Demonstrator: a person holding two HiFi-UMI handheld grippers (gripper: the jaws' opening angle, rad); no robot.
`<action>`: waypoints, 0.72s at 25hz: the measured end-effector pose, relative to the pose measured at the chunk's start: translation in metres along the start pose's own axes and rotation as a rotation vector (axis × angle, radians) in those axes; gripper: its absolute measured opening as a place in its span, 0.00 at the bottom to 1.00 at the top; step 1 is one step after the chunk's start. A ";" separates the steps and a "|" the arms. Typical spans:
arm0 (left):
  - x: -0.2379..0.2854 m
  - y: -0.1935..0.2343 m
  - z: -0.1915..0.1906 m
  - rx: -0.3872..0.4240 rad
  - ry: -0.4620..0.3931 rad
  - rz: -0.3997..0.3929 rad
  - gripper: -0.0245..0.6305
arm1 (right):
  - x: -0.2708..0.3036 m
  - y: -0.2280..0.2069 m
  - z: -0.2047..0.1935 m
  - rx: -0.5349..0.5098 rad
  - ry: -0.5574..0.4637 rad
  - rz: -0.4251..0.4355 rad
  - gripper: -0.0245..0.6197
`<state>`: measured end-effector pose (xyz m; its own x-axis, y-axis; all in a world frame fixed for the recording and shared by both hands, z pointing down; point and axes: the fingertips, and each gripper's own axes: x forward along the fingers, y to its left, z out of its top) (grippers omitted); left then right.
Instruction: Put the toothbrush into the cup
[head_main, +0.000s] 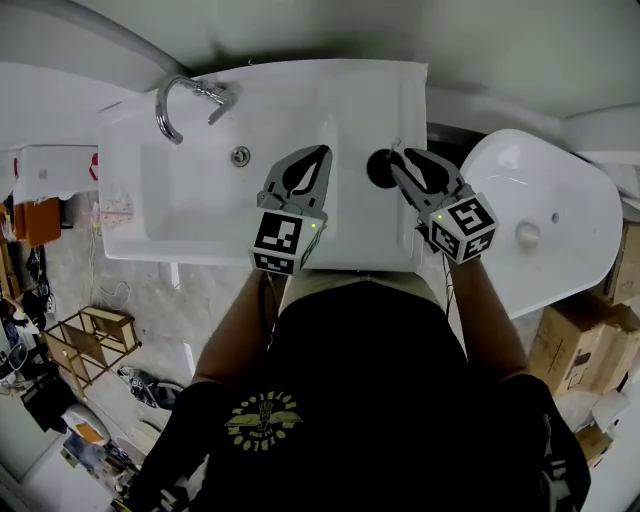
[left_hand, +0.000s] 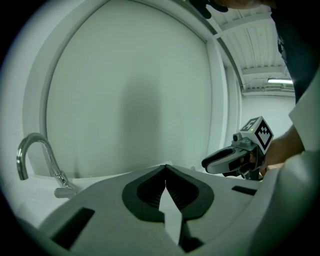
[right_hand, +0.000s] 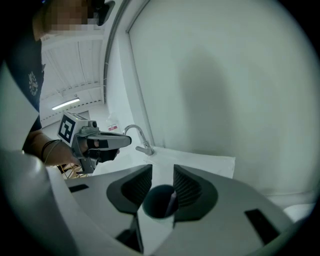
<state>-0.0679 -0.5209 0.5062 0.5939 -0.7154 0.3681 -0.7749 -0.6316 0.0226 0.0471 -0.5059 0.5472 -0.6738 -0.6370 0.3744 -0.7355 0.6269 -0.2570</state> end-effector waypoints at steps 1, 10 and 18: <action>-0.005 -0.001 0.005 -0.001 -0.008 0.008 0.05 | -0.005 0.001 0.004 -0.006 -0.005 -0.005 0.20; -0.057 -0.024 0.067 0.018 -0.112 0.083 0.05 | -0.089 0.009 0.066 -0.057 -0.144 -0.049 0.11; -0.101 -0.069 0.109 0.053 -0.199 0.173 0.05 | -0.165 0.033 0.113 -0.128 -0.272 0.045 0.06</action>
<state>-0.0509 -0.4376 0.3661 0.4883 -0.8555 0.1721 -0.8595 -0.5057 -0.0750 0.1259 -0.4310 0.3759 -0.7125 -0.6932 0.1088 -0.7012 0.6977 -0.1469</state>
